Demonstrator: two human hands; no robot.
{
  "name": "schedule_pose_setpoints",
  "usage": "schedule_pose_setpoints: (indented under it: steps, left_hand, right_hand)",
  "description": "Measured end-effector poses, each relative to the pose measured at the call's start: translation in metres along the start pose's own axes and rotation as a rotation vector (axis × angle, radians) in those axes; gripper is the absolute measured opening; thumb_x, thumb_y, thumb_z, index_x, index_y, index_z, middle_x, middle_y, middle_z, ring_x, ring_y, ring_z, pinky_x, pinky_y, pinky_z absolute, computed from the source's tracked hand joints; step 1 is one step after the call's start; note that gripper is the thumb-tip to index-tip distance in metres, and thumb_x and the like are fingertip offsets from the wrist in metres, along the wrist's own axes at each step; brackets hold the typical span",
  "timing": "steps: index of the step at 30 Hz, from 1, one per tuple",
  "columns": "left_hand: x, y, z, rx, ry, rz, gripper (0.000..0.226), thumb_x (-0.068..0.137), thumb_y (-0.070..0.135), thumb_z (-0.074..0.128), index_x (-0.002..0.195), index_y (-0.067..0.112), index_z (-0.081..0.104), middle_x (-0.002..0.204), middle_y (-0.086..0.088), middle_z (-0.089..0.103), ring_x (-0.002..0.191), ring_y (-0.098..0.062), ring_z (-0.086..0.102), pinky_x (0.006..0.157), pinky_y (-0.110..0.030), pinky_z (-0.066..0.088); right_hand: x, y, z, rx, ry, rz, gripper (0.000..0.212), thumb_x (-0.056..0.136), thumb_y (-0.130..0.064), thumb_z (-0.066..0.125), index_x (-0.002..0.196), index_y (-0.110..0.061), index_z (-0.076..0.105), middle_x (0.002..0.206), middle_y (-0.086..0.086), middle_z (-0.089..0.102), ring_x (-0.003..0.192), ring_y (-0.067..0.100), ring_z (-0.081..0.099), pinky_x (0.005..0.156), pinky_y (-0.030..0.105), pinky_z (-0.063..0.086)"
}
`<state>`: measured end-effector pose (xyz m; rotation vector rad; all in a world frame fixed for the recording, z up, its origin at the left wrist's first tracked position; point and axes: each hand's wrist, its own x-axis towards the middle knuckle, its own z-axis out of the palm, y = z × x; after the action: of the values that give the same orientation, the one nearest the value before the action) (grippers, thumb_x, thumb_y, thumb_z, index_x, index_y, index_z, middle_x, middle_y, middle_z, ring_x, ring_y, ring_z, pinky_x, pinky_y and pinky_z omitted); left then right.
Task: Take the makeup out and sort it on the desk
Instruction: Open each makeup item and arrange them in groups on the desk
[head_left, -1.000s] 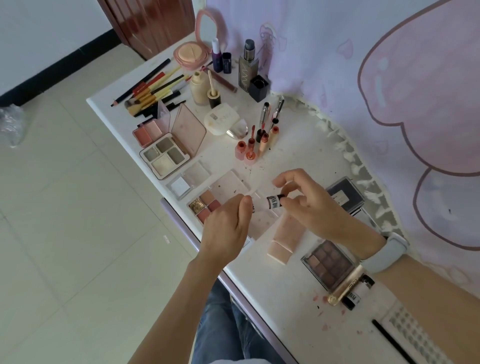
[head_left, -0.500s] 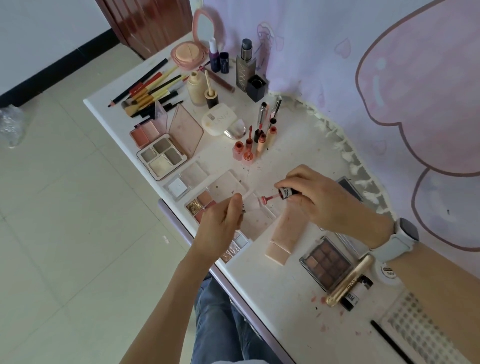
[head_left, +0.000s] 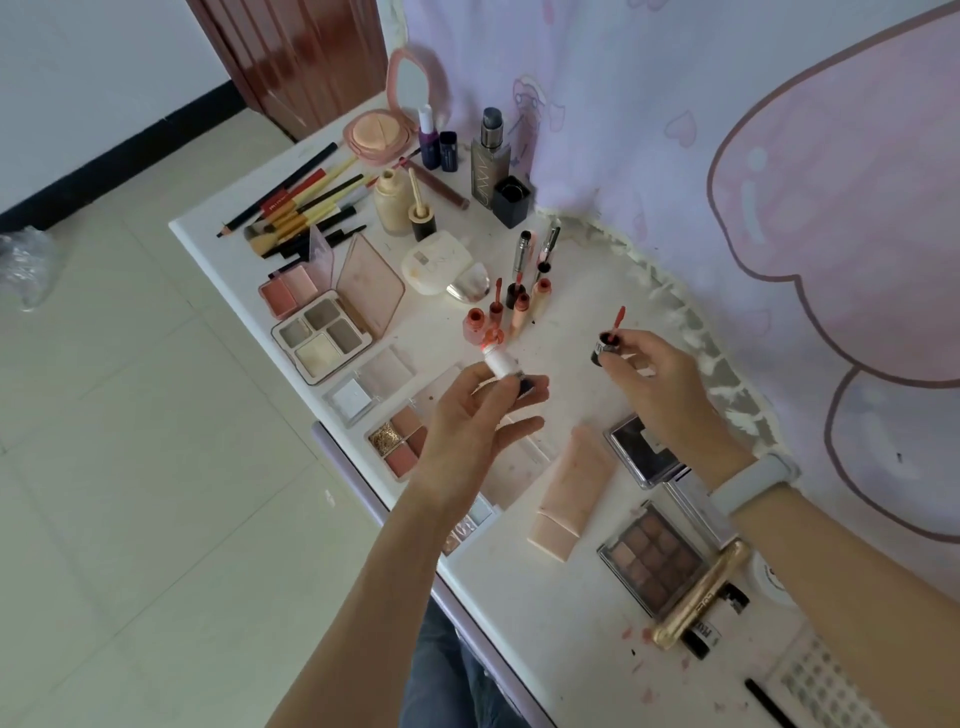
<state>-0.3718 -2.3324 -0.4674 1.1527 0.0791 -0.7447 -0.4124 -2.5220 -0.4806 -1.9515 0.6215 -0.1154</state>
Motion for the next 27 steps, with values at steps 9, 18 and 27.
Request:
schedule_pose_setpoints:
  steps: [9,18,27]
  left_hand:
    - [0.042,-0.031,0.049,0.883,0.456,0.397,0.017,0.082,0.017,0.068,0.097,0.012,0.067,0.093,0.004,0.064,0.084,-0.022,0.054,0.076,-0.034,0.045]
    - [0.077,-0.049,0.062,0.962,0.623,0.37,0.018,0.087,0.024,0.061,0.101,0.014,0.067,0.099,-0.003,0.068,0.093,-0.025,0.061,0.073,-0.04,0.048]
    - [0.08,-0.056,0.067,1.088,0.659,0.344,0.025,0.087,0.021,0.06,0.111,0.014,0.064,0.106,-0.001,0.067,0.102,-0.022,0.059,0.071,-0.033,0.046]
  right_hand:
    - [0.041,0.014,0.012,-0.309,0.033,-0.208,0.019,0.085,-0.015,0.064,0.102,-0.008,0.065,0.092,0.004,0.061,0.07,0.013,0.046,0.065,0.017,0.034]
    - [0.059,0.028,0.016,-0.366,-0.017,-0.251,0.019,0.085,-0.016,0.064,0.103,-0.012,0.067,0.093,0.008,0.063,0.088,0.026,0.051,0.073,0.034,0.045]
    - [0.055,0.029,0.01,-0.407,-0.026,-0.234,0.033,0.086,-0.013,0.061,0.119,-0.009,0.058,0.1,0.004,0.057,0.088,0.015,0.046,0.074,0.023,0.036]
